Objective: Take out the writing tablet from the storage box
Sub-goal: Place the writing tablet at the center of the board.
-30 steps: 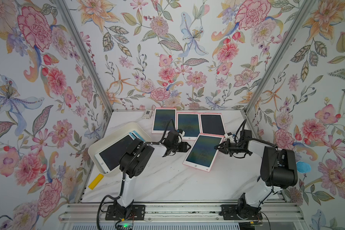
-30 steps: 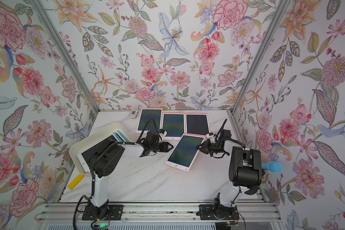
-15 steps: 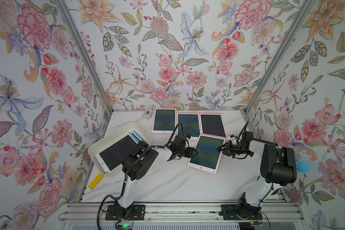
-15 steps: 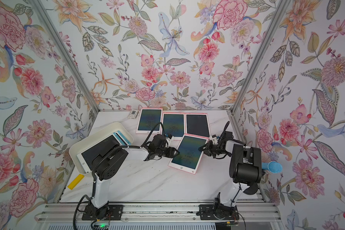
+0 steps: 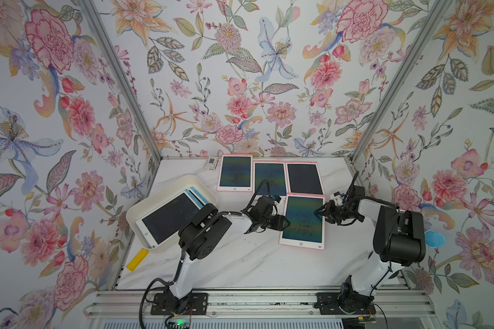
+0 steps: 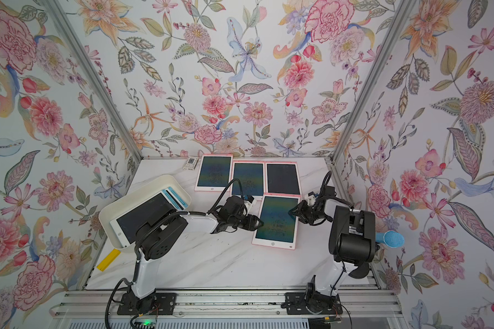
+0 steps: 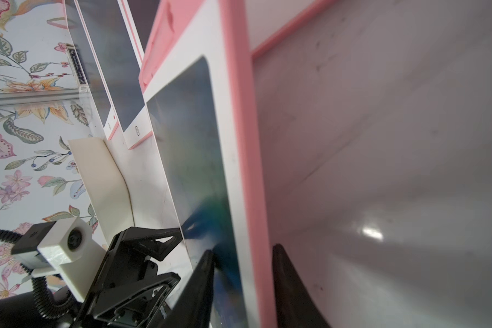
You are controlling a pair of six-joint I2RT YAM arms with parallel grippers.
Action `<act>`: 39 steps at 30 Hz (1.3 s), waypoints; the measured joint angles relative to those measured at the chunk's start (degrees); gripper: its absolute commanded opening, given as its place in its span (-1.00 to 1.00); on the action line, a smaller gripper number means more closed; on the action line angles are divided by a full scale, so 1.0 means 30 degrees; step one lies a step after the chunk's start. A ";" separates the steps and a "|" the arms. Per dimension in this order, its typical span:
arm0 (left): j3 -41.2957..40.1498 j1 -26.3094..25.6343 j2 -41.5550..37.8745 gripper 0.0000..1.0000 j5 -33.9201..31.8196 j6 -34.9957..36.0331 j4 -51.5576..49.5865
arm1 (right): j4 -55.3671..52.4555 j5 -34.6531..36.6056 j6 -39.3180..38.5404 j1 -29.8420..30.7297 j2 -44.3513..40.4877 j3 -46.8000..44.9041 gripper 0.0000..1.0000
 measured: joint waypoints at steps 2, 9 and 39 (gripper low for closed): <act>0.0350 -0.0124 0.0233 0.05 0.0015 -0.0073 -0.0029 | -0.0459 0.0670 -0.0146 -0.0051 0.0204 0.0503 -0.31; 0.1231 -0.0780 0.0874 0.05 0.0036 -0.0495 0.0007 | -0.0517 0.2579 -0.0576 -0.0393 0.0627 0.1086 -0.16; 0.1377 -0.2688 0.1559 0.01 0.1282 -0.1996 0.1464 | 0.0947 0.4685 -0.0707 -0.1552 -0.0576 -0.0386 0.38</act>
